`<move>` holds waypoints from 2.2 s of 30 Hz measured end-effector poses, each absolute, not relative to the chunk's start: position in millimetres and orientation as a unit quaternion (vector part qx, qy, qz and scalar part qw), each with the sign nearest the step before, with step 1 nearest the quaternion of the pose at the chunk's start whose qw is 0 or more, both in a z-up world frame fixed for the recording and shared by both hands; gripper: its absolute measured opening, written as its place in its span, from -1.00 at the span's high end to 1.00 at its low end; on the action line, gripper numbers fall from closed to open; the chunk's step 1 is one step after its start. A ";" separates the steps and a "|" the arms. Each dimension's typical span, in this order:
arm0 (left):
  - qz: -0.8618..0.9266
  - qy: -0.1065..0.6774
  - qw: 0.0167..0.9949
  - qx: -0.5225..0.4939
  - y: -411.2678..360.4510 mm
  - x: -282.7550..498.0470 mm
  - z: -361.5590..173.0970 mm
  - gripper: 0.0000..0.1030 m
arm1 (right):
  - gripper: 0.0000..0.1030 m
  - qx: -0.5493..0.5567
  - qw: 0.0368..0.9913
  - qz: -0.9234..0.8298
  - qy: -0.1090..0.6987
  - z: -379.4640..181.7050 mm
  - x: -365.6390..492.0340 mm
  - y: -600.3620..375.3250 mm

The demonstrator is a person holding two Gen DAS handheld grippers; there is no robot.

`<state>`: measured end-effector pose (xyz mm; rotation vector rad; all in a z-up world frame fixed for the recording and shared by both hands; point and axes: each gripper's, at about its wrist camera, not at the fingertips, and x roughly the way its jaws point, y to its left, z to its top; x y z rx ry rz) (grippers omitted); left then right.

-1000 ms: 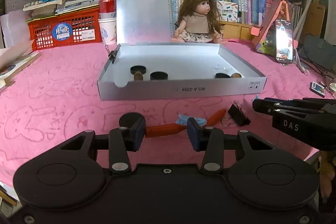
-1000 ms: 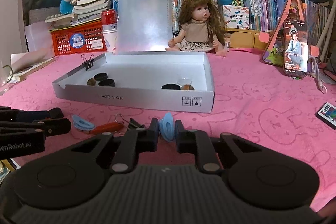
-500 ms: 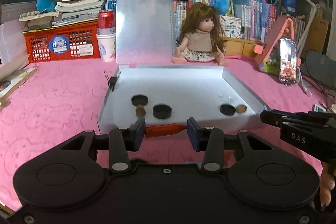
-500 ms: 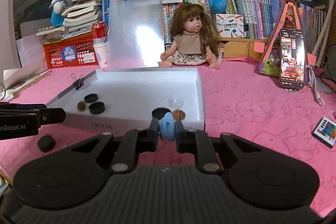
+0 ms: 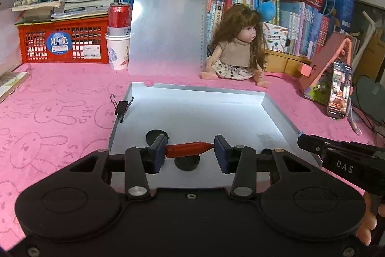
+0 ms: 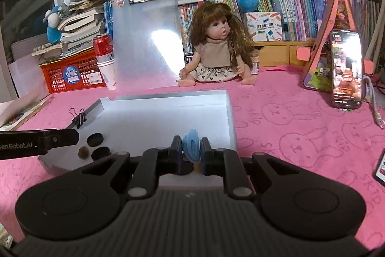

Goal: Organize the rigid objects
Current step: 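Carry the red stick and blue piece into the tray and open both tools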

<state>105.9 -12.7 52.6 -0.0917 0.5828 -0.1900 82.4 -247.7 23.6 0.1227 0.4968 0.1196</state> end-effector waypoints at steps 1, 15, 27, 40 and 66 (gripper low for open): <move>-0.093 0.289 0.952 -0.045 -12.5 110.7 52.9 0.19 | 0.61 0.064 0.965 0.061 0.249 24.0 87.2 -248.6; -0.088 0.331 0.938 -0.047 -14.5 185.4 50.9 0.19 | 0.61 0.125 0.934 0.084 0.324 23.9 161.0 -261.0; -0.066 0.365 0.927 -0.046 -14.4 226.8 30.0 0.19 | 0.61 0.112 0.922 0.089 0.361 13.5 187.6 -244.4; -0.062 0.385 0.920 -0.025 -19.4 238.7 12.4 0.19 | 0.61 0.103 0.913 0.088 0.386 3.3 206.2 -231.5; -0.068 0.380 0.922 -0.022 -22.1 231.5 14.9 -0.03 | 0.52 0.103 0.914 0.095 0.380 6.4 201.0 -232.7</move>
